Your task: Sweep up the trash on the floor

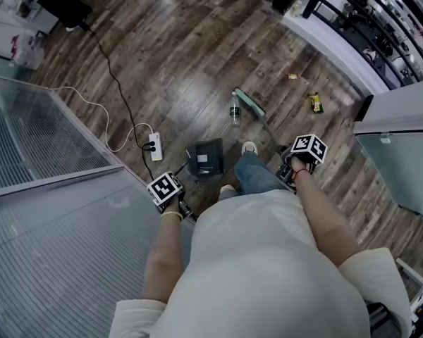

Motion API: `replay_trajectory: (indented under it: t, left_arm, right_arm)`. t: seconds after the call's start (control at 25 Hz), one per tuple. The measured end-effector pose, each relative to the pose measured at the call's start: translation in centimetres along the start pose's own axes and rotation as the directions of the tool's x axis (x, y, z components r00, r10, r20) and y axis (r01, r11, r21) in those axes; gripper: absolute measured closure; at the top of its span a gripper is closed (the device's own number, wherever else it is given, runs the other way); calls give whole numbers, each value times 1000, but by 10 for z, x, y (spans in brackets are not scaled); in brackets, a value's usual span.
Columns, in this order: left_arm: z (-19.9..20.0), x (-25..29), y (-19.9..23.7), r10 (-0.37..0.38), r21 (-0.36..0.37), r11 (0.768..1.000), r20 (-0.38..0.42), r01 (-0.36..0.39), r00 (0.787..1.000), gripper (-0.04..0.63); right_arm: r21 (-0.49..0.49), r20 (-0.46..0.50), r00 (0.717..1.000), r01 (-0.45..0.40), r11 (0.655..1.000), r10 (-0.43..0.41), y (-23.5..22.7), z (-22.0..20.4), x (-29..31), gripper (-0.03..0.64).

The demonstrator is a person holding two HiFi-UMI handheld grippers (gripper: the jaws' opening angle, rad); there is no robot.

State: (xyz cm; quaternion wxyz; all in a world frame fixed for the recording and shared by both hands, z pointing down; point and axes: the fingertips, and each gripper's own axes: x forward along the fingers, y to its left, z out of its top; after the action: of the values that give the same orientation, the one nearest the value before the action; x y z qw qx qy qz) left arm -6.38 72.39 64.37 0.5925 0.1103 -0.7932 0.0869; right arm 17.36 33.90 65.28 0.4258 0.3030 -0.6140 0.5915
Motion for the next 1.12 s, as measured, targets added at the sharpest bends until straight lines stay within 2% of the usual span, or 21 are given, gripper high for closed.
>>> replay_trajectory:
  t: [0.12, 0.48, 1.12]
  left_arm:
    - [17, -4, -9, 6, -50, 999, 25, -5, 1000, 506]
    - [64, -6, -45, 39, -116, 993, 59, -32, 997, 506]
    - [107, 7, -99, 96, -228, 970, 66, -78, 993, 506]
  right_arm:
    - [4, -6, 1000, -9, 1000, 9, 3, 14, -1, 520]
    - [7, -6, 1000, -9, 1000, 9, 20, 66, 1, 520]
    - [-62, -73, 997, 19, 998, -24, 18, 133, 9, 520]
